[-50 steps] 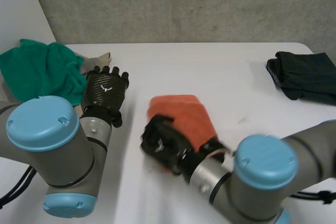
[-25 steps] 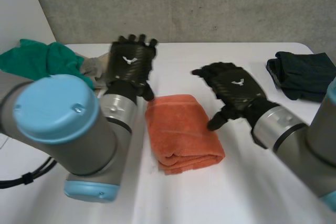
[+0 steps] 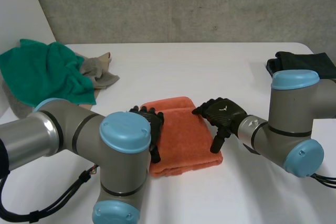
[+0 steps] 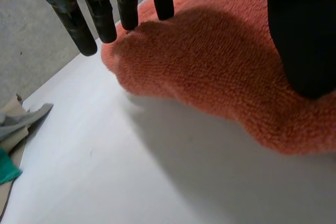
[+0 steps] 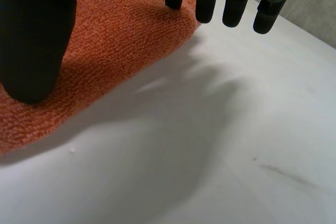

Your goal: Fold the laundry.

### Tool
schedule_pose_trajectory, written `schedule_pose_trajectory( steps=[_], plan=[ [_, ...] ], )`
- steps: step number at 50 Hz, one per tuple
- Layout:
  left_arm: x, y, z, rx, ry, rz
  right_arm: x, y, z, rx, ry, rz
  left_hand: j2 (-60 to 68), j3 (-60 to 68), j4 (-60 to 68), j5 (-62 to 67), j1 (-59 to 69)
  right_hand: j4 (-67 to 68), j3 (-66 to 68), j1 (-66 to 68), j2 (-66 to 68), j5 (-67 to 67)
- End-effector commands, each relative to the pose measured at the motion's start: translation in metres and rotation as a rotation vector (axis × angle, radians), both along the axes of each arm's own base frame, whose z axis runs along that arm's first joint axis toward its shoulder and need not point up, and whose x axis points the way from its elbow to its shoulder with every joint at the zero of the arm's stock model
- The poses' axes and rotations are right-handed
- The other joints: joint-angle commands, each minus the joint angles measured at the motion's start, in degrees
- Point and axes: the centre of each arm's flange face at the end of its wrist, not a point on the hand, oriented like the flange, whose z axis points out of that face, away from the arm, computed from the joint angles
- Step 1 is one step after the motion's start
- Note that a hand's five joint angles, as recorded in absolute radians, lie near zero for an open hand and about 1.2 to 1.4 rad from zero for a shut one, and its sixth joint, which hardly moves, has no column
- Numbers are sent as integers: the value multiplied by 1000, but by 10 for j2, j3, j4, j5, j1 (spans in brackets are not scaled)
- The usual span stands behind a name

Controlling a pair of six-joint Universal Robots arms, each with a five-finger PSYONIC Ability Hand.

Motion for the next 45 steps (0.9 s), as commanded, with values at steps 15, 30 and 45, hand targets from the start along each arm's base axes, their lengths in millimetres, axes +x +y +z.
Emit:
schedule_pose_trajectory(
  steps=[15,30,45],
  plan=[
    [-11,-22,106,-105,272,-370,-2,80,20,-292,-27,80,3,-4,6,6,11,-23,-19,-22,-20,-29],
    [-20,-13,118,-19,286,-545,11,96,-23,-319,-23,149,3,-4,6,7,11,-23,-19,-22,-20,-29],
    [-19,-14,115,-9,284,-540,24,75,-35,-399,-40,149,3,-4,6,7,11,143,146,144,146,137]
  ],
)
